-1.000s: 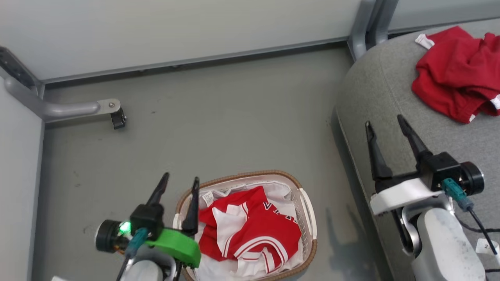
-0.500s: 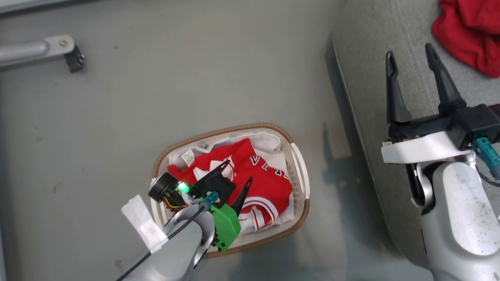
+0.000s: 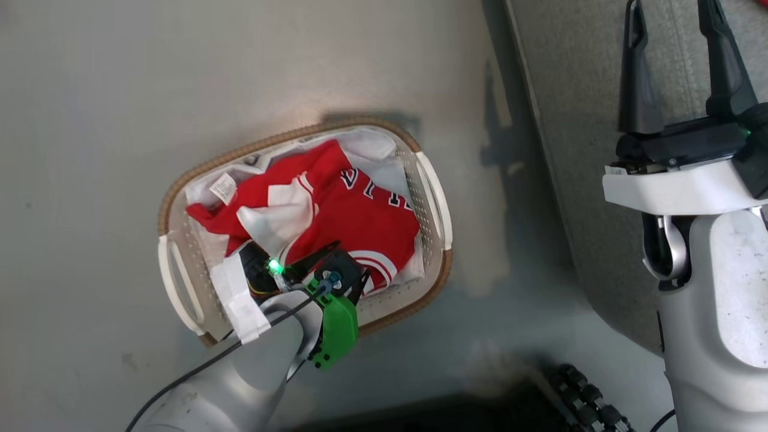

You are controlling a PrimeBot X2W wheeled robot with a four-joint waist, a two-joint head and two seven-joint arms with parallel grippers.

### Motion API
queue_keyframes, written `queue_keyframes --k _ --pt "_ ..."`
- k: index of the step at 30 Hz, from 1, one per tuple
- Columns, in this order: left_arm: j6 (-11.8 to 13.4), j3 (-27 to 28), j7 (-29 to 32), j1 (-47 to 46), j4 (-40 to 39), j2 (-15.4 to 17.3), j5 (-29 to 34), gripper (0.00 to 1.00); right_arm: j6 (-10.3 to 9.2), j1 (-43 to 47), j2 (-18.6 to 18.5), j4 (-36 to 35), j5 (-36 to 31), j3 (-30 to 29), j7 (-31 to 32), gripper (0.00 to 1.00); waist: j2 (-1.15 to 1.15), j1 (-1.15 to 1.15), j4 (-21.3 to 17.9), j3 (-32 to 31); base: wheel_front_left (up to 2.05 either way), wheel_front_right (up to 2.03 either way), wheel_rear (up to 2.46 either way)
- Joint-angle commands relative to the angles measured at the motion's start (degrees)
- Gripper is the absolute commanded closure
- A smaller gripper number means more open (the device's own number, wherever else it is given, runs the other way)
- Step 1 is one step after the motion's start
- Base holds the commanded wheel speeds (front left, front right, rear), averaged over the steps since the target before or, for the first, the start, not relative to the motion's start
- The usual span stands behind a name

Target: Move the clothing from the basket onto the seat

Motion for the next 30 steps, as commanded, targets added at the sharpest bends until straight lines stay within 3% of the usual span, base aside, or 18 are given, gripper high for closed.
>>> queue_keyframes --k 1,16,17,18,19,20,30 --pt "-0.2 -0.6 0.1 -1.6 0.7 0.4 -0.3 0.00 -0.08 -1.1 -0.1 -0.4 0.3 0.0 0.0 0.00 0.00 -0.01 -2.9 6.2 0.00 0.00 0.00" --pt "0.7 -2.1 0.9 -7.5 9.2 0.6 -2.7 0.00 -0.08 -3.1 -0.1 -1.0 1.7 0.4 0.0 0.00 0.00 -0.01 -3.6 10.7 0.00 0.00 0.00" --pt "0.8 -2.0 0.8 -7.6 9.4 0.6 -2.8 0.24 -0.08 -3.1 -0.1 -1.0 1.8 0.4 0.0 0.00 0.00 -0.01 -3.7 10.6 0.00 0.00 0.00" --pt "0.8 -1.9 0.7 -7.6 9.5 0.6 -2.9 0.58 -0.08 -3.1 -0.1 -0.9 1.8 0.4 0.0 0.00 0.00 -0.01 -3.7 10.5 0.00 0.00 0.00" --pt "0.8 -1.9 0.7 -7.6 9.7 0.6 -3.1 0.70 -0.08 -3.1 -0.1 -0.8 1.8 0.3 0.0 0.00 0.00 -0.01 -3.7 10.4 0.00 0.00 0.00" --pt "0.8 -1.9 0.8 -7.5 9.8 0.6 -3.2 0.98 -0.08 -3.1 -0.1 -0.6 1.9 0.3 0.0 0.00 0.00 -0.01 -3.6 10.1 0.00 0.00 0.00" --pt "2.1 0.1 -2.5 -6.0 7.2 0.4 -6.0 1.00 -0.08 -2.1 -0.1 0.9 1.8 1.1 0.0 0.00 0.00 -0.01 -2.9 6.0 0.00 0.00 0.00"
